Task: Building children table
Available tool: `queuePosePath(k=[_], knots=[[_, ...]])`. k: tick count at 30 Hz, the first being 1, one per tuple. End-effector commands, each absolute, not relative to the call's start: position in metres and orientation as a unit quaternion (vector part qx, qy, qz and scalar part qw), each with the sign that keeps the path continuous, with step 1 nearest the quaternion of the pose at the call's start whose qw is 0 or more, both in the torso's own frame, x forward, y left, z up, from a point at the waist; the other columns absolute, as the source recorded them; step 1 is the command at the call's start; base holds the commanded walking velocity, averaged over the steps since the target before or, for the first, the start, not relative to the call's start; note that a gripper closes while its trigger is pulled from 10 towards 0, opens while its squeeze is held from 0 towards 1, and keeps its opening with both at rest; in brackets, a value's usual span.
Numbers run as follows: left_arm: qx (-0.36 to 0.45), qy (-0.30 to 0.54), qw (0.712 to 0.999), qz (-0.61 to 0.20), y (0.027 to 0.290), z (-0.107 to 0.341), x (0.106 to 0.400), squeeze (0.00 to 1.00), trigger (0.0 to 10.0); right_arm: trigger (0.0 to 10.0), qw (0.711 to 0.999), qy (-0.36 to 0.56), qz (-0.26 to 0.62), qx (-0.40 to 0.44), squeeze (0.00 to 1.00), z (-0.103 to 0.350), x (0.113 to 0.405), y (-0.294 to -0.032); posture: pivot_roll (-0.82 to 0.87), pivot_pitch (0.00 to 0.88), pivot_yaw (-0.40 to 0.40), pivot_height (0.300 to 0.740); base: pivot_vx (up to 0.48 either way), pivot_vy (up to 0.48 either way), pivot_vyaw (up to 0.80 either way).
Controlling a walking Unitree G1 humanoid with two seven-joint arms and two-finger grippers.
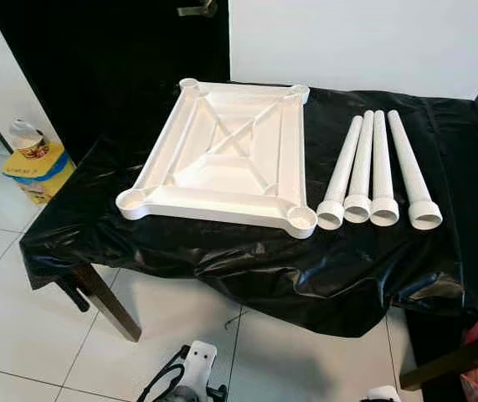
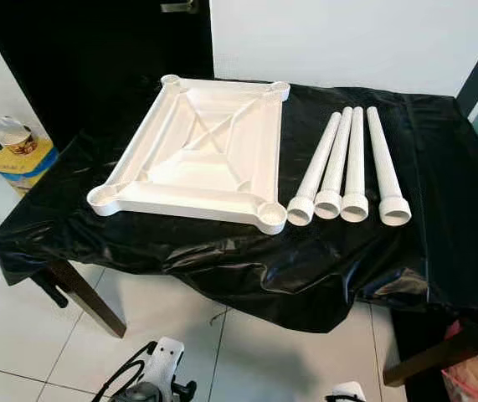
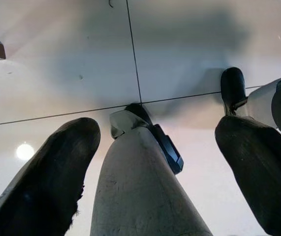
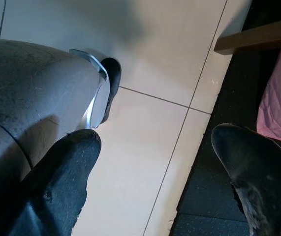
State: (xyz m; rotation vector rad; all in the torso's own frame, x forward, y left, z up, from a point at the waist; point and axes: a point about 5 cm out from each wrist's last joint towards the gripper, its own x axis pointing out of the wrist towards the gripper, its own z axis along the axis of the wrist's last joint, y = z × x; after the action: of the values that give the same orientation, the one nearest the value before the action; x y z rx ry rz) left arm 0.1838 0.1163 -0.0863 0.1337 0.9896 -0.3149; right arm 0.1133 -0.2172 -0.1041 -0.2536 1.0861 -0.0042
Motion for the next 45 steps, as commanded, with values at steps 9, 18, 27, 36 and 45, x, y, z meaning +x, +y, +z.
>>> queuePosePath(k=[9,18,27,36,45], knots=[[0.069,0.481,0.861,-0.150,0.119,-0.089,0.179,0.00,10.0,10.0,0.850,0.516,0.006,-0.104,0.00,-0.106,0.113,-0.206,-0.05,0.000,0.023,0.740,-0.277,0.395,0.00],[0.072,0.480,0.861,-0.152,0.119,-0.088,0.180,0.00,10.0,10.0,0.856,0.506,0.007,-0.102,0.00,-0.105,0.118,-0.205,-0.05,0.000,0.022,0.740,-0.173,0.230,0.00],[0.086,0.473,0.862,-0.163,0.120,-0.087,0.183,0.00,10.0,10.0,0.858,0.504,0.007,-0.100,0.00,-0.104,0.121,-0.203,-0.04,0.000,0.026,0.740,0.000,0.000,0.00],[0.092,0.471,0.862,-0.165,0.121,-0.087,0.184,0.00,10.0,10.0,0.858,0.504,0.007,-0.097,0.00,-0.104,0.121,-0.201,-0.04,0.000,0.028,0.740,0.000,0.000,0.00],[0.089,0.471,0.862,-0.166,0.121,-0.087,0.184,0.00,10.0,10.0,0.858,0.505,0.005,-0.096,0.00,-0.104,0.121,-0.202,-0.05,0.000,0.026,0.740,0.000,0.000,0.00]])
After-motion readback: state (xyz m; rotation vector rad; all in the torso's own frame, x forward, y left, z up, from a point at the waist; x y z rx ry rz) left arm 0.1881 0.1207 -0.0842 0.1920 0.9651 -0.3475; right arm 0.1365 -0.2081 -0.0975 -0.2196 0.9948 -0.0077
